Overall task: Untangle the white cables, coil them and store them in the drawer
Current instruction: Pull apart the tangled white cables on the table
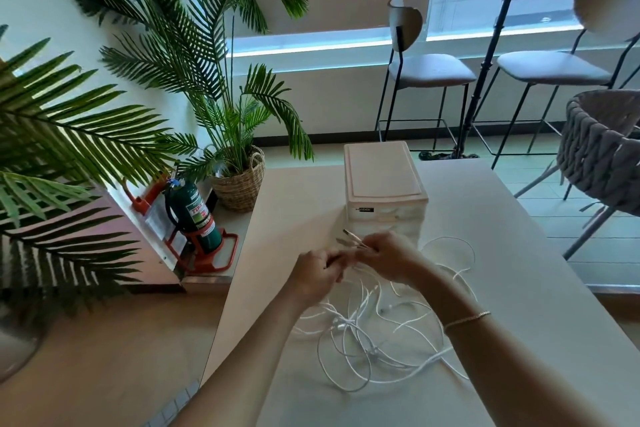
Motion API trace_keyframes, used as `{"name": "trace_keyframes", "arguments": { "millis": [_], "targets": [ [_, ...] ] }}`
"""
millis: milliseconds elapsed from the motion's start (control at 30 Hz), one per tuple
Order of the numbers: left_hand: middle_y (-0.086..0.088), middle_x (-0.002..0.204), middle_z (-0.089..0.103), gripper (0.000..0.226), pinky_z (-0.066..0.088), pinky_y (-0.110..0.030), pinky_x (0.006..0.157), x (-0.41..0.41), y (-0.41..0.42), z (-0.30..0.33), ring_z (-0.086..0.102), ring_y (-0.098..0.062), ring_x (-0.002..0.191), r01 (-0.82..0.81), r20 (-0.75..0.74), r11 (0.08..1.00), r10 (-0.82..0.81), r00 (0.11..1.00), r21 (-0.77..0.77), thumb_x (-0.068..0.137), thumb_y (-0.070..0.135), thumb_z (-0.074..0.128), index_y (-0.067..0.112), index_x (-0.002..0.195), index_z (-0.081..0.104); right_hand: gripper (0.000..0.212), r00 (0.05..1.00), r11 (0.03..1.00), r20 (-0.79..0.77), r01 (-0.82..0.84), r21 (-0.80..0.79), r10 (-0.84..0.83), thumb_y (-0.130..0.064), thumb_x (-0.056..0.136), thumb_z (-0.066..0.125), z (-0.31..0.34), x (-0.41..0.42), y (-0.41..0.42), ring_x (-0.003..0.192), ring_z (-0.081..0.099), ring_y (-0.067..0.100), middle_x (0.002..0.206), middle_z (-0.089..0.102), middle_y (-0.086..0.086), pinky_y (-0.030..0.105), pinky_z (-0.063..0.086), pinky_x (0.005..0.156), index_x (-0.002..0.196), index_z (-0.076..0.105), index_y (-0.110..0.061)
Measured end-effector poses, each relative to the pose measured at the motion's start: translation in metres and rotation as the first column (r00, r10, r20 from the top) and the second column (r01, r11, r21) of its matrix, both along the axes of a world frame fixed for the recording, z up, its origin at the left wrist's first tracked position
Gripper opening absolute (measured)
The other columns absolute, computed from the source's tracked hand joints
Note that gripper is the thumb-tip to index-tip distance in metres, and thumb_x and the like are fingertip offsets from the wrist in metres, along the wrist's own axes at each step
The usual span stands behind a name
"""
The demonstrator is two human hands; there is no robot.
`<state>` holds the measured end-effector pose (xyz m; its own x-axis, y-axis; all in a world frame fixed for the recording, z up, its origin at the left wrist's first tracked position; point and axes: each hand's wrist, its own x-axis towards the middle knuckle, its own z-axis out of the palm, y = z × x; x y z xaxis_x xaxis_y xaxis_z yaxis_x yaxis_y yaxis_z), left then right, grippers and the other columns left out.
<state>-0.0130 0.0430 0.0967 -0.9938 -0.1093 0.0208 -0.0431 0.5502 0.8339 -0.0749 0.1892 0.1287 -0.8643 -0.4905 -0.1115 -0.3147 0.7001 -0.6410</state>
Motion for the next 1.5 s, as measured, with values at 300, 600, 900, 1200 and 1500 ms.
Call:
{"name": "trace_keyframes", "arguments": {
  "millis": [300,600,900,1200,1500],
  "targets": [
    [0.01,0.062,0.053,0.021,0.044,-0.018,0.069,0.031,-0.035,-0.071,0.05,-0.003,0.06,-0.085,0.286,0.983,0.13,0.949,-0.163,0.093,0.017,0.054,0.023,0.074,0.059,0.021,0.874,0.821,-0.061,0.427,-0.381,-0.483,-0.027,0.089,0.06,0.028,-0.029,0.032,0.054,0.044,0.013,0.066,0.057,0.007,0.02,0.031,0.05,0.082,0.069,-0.01],
    [0.009,0.072,0.062,0.028,0.037,-0.019,0.068,0.029,-0.054,-0.077,0.059,-0.013,0.083,-0.161,0.308,0.968,0.214,0.927,-0.191,0.093,0.022,0.054,0.032,0.068,0.055,0.032,0.721,0.674,-0.012,0.642,-0.366,-0.693,-0.031,0.088,0.058,0.019,-0.05,0.062,0.073,0.051,0.026,0.072,0.058,0.013,0.027,0.032,0.066,0.087,0.068,-0.001],
    [0.0,0.088,0.067,0.027,0.036,0.002,0.064,0.013,0.009,-0.069,0.05,0.013,0.063,0.335,0.45,0.937,-0.258,0.855,-0.101,0.083,0.016,0.069,0.013,0.109,0.069,0.024,0.71,0.697,-0.018,0.685,-0.21,-0.704,-0.025,0.086,0.058,0.005,-0.052,0.081,0.085,0.059,0.033,0.075,0.062,0.015,0.026,0.034,0.067,0.08,0.069,-0.004],
    [-0.004,0.087,0.07,0.02,0.033,-0.014,0.06,0.016,0.01,-0.092,0.053,-0.002,0.074,0.201,0.445,0.955,-0.086,0.891,-0.217,0.088,0.029,0.06,0.016,0.096,0.072,0.029,0.697,0.69,-0.012,0.712,0.129,-0.717,-0.031,0.087,0.057,-0.037,-0.046,0.113,0.102,0.058,0.036,0.106,0.065,0.02,0.032,0.044,0.08,0.097,0.068,-0.006],
    [-0.012,0.09,0.069,0.016,0.049,-0.027,0.066,0.02,-0.033,-0.111,0.062,-0.025,0.08,-0.537,0.562,0.839,0.484,0.671,-0.083,0.084,0.008,0.051,0.015,0.09,0.064,0.022,0.732,0.705,0.033,0.641,0.304,-0.68,-0.019,0.085,0.053,-0.065,-0.039,0.103,0.103,0.058,0.034,0.108,0.064,0.017,0.029,0.041,0.076,0.099,0.065,-0.007]
  ]
}}
